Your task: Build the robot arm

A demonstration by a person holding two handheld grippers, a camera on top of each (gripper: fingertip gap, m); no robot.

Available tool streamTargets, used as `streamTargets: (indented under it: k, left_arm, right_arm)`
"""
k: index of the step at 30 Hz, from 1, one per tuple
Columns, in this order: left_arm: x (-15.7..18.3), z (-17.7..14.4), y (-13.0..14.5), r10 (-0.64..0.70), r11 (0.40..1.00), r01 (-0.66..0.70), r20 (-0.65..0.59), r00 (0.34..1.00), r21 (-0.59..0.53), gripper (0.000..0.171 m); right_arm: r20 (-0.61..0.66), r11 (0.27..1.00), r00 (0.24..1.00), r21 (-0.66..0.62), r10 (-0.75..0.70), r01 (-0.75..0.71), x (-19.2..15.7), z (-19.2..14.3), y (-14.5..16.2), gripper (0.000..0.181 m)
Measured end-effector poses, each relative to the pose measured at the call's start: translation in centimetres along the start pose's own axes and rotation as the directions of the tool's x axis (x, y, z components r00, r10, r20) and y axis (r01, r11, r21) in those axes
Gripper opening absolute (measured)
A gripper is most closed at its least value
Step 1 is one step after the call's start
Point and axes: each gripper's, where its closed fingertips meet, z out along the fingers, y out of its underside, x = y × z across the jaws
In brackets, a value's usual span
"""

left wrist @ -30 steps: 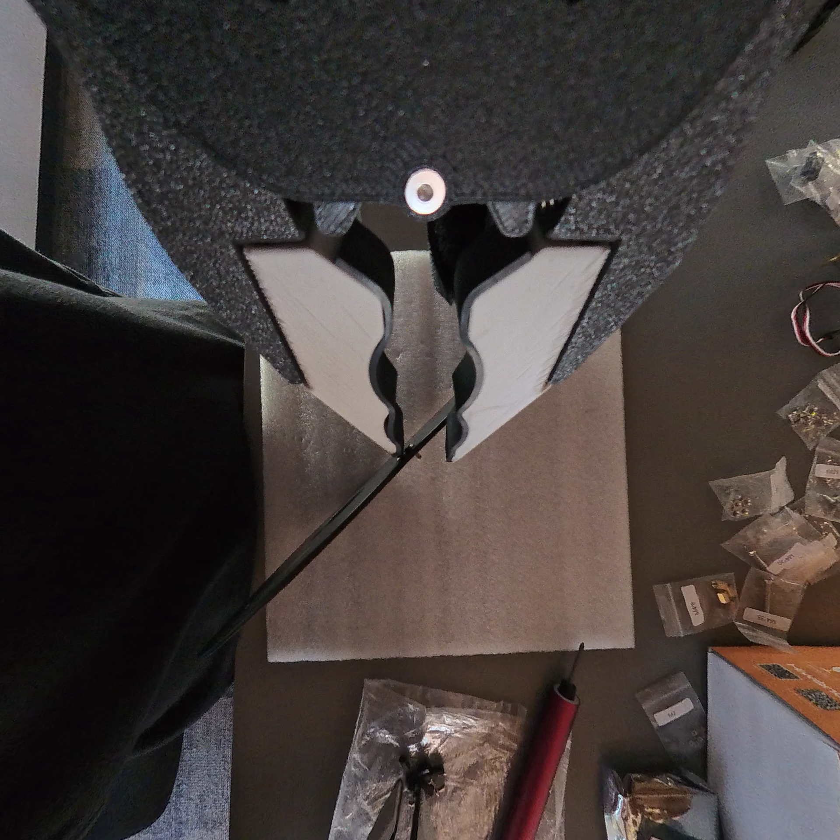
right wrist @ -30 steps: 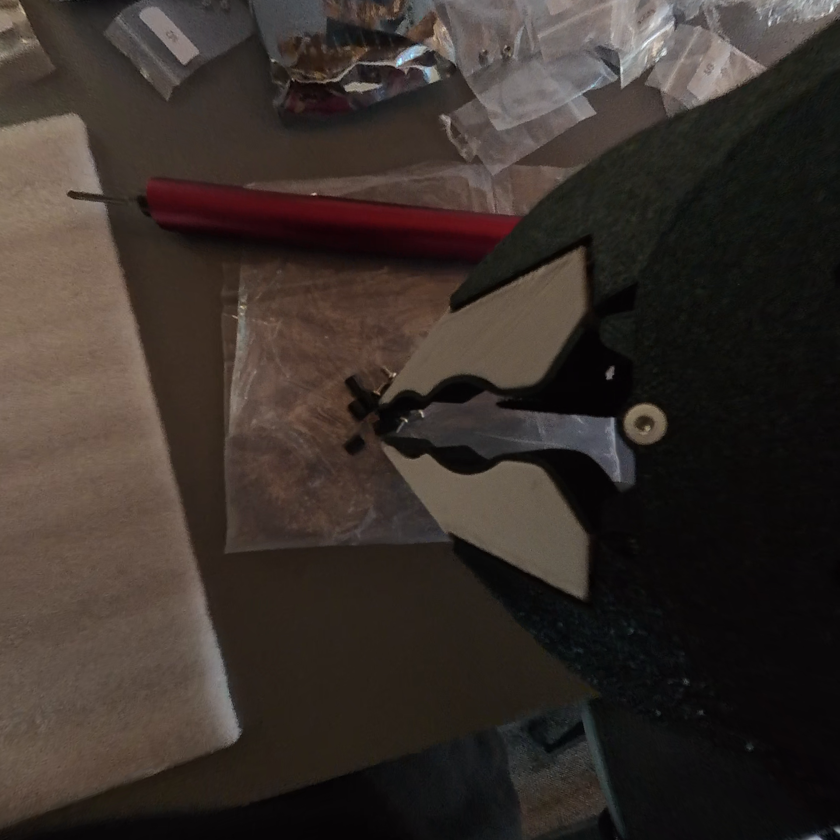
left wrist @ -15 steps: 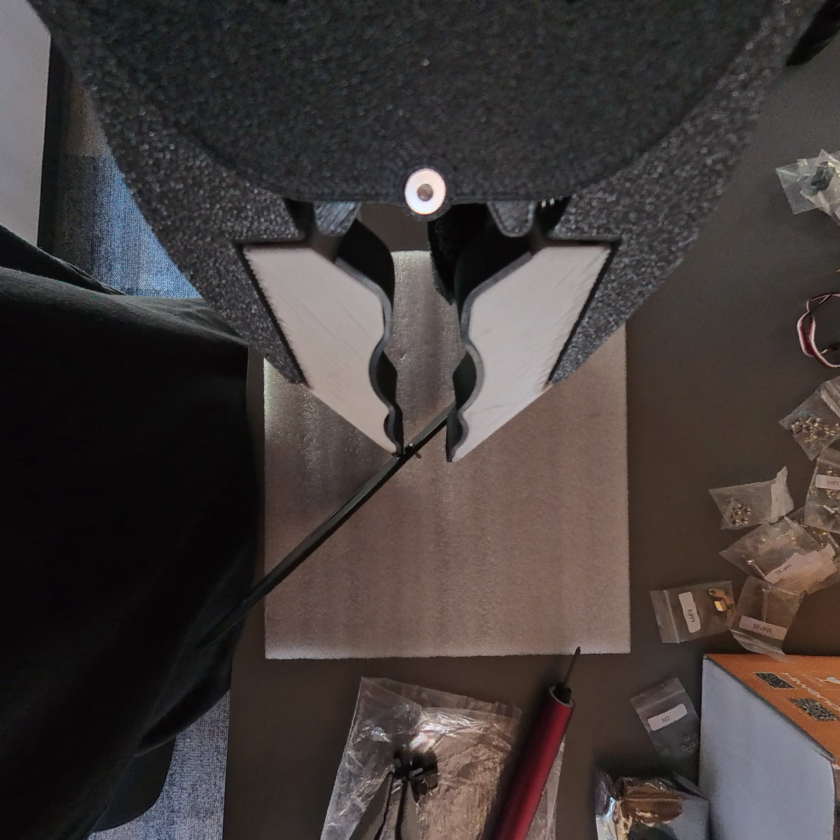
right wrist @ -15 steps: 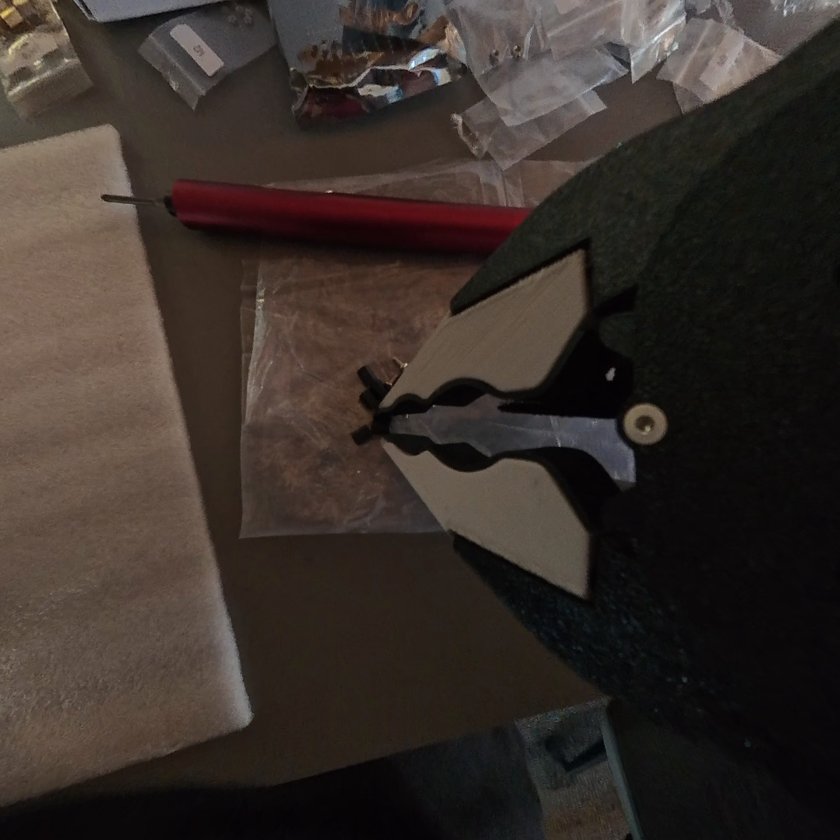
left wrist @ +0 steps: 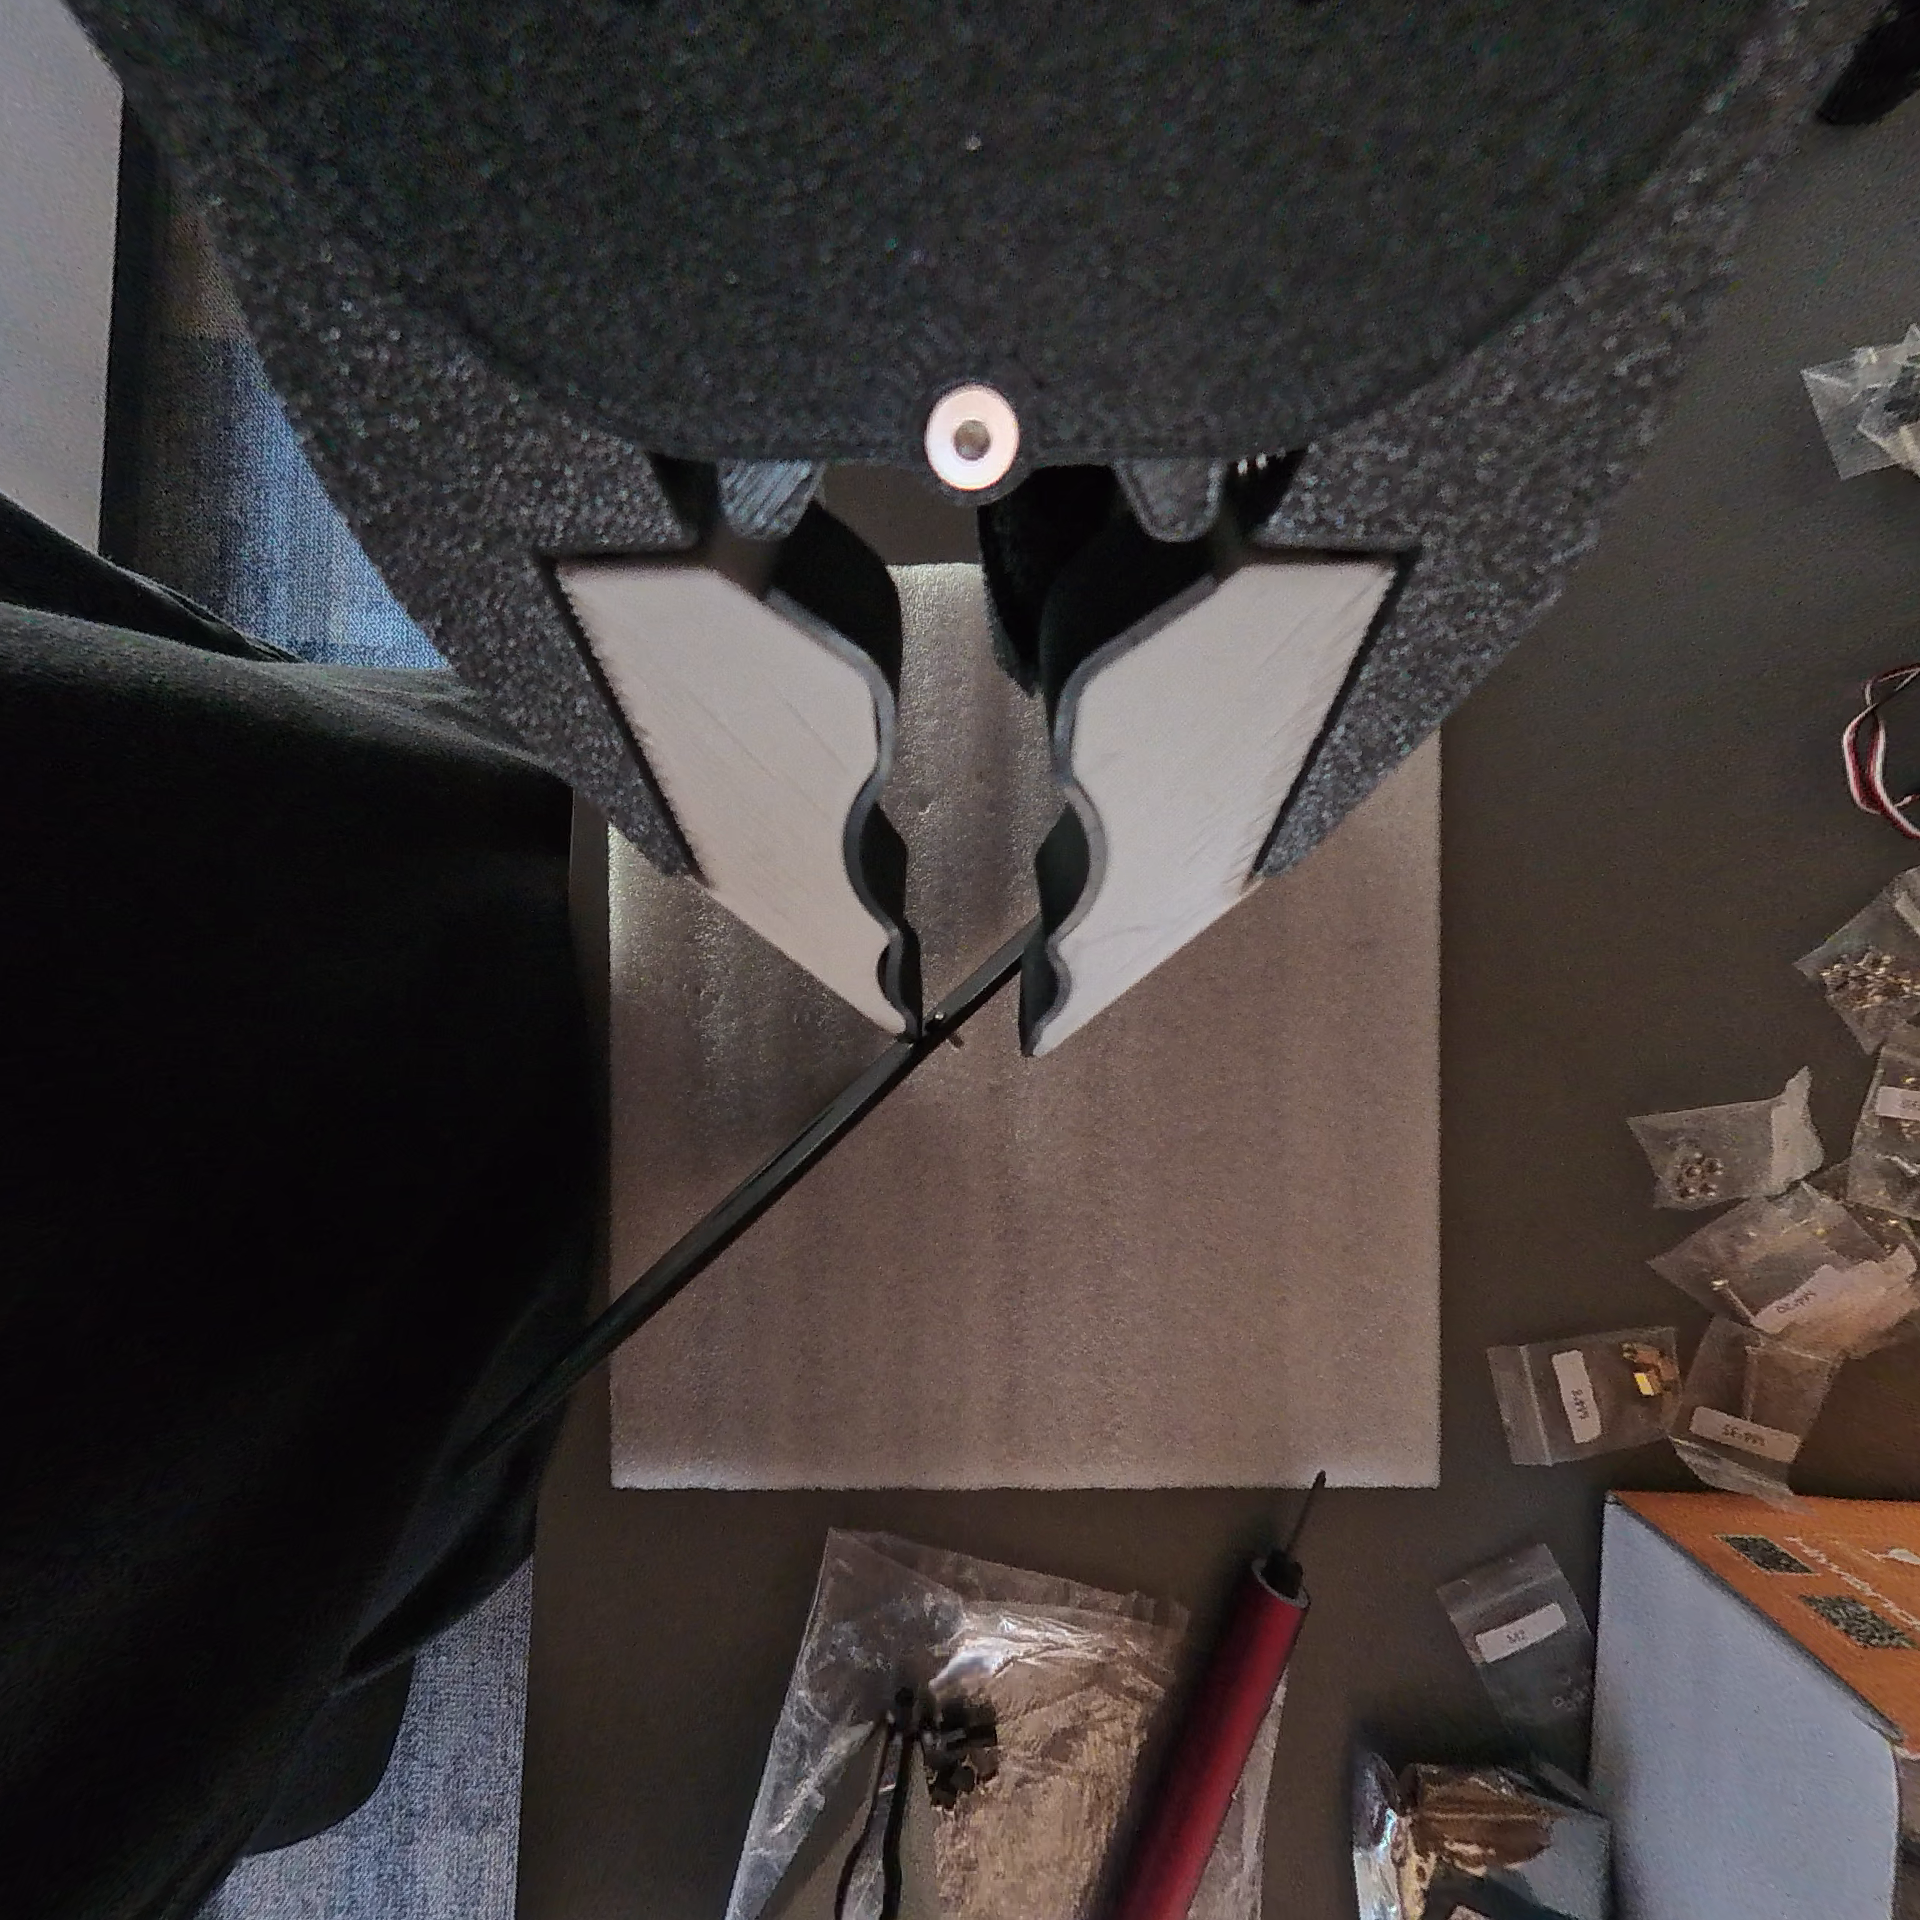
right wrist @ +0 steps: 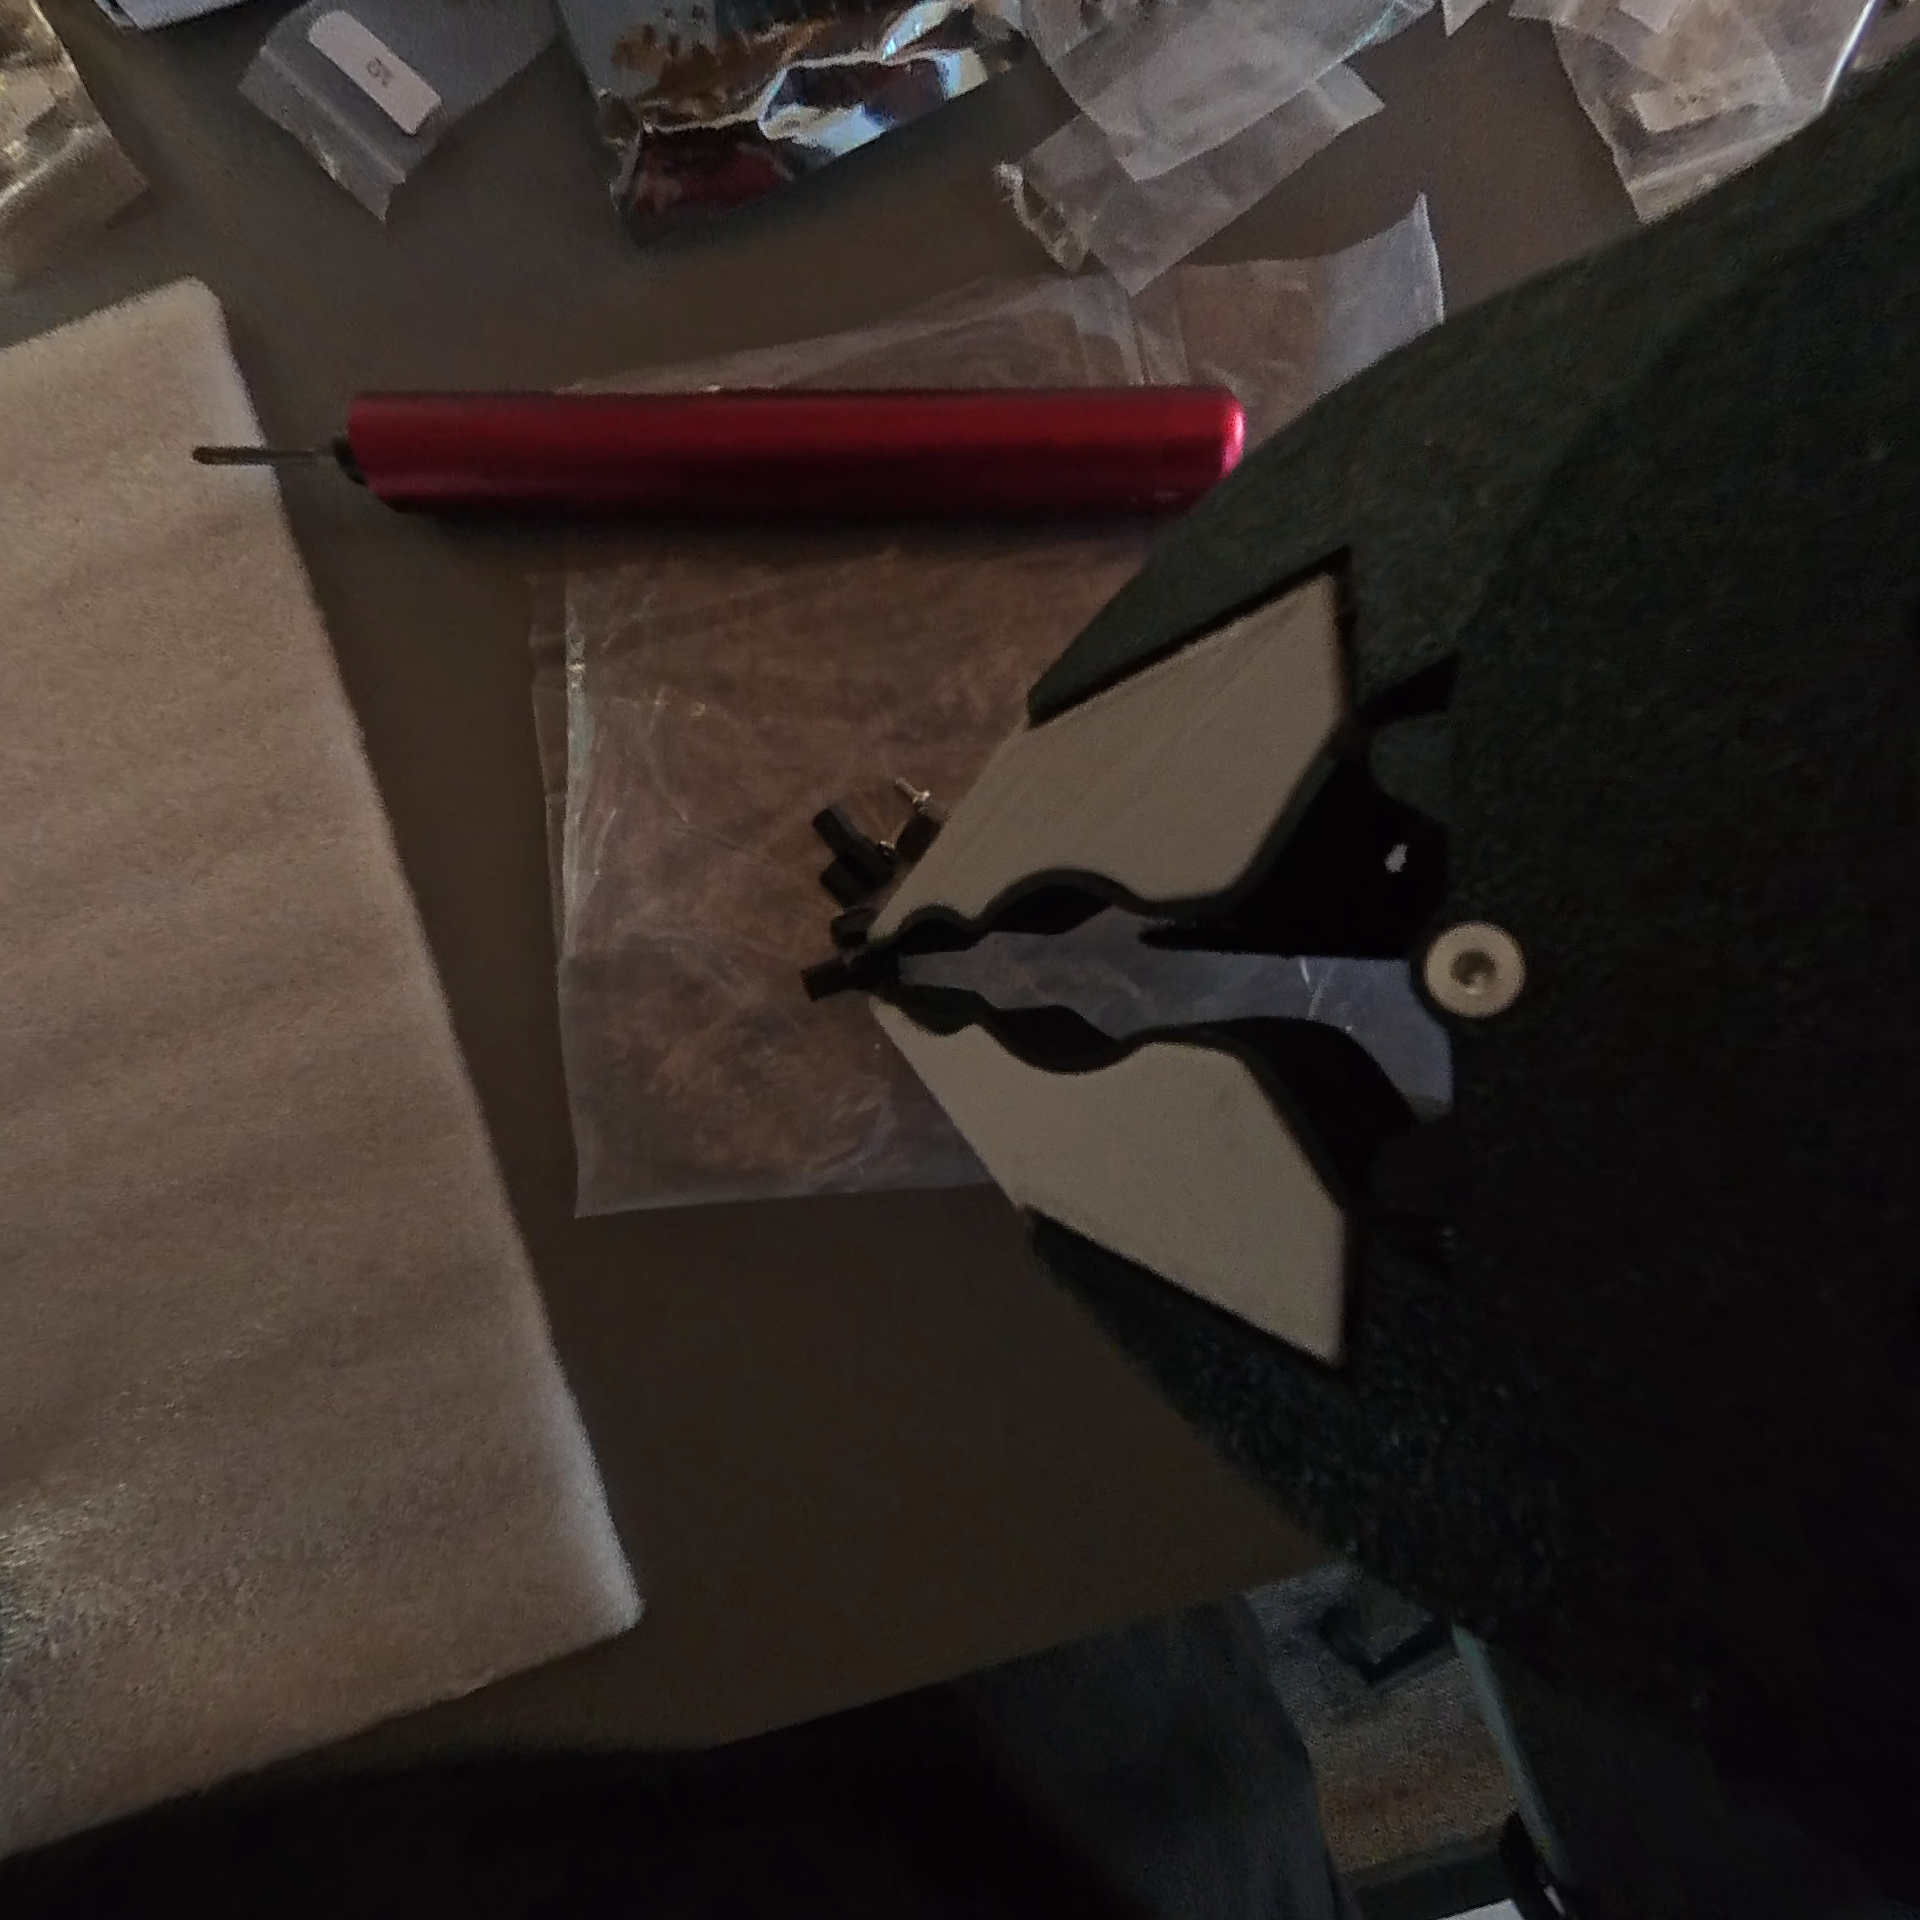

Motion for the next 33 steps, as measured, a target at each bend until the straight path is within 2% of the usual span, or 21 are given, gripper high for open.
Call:
streamTargets:
  k: [9,13,15,17,21,23,27,33]
  left_arm:
    - [0.0,0.0,0.0,-0.004,1.000,0.004,0.000,1.000,0.003,0.018]
    - [0.0,0.0,0.0,-0.011,1.000,0.011,-0.002,1.000,0.011,0.018]
    - [0.0,0.0,0.0,-0.012,1.000,0.012,0.001,1.000,0.014,0.018]
    - [0.0,0.0,0.0,-0.015,1.000,0.015,0.003,1.000,0.016,0.019]
    - [0.0,0.0,0.0,-0.027,1.000,0.026,0.008,1.000,0.017,0.018]
    - [0.1,-0.1,0.0,-0.034,0.999,0.033,0.013,0.999,0.017,0.018]
    - [0.2,-0.1,0.1,-0.049,0.999,0.049,0.016,0.999,0.021,0.019]
    - [-0.1,0.0,-0.1,-0.052,0.998,0.051,0.016,0.999,0.026,0.019]
  right_arm:
    - [0.014,1.000,1.000,0.010,0.006,-0.006,0.1,0.1,-0.1,0.005]
    - [-0.028,0.999,0.999,0.038,-0.026,0.027,0.7,-0.9,-1.5,0.005]
    - [-0.078,0.993,0.994,0.081,-0.077,0.083,1.2,-1.8,-3.8,0.005]
    - [-0.108,0.972,0.984,0.176,-0.140,0.157,1.1,-2.6,-8.0,0.005]
    - [-0.148,0.847,0.940,0.407,-0.309,0.342,-1.1,-2.6,-18.5,0.004]
    - [-0.156,0.793,0.907,0.444,-0.391,0.418,-2.1,-1.2,-21.9,0.004]
    - [-0.125,0.714,0.833,0.456,-0.539,0.531,-4.1,2.0,-25.2,0.005]
    - [-0.116,0.626,0.731,0.438,-0.673,0.645,-5.7,3.4,-26.3,0.005]
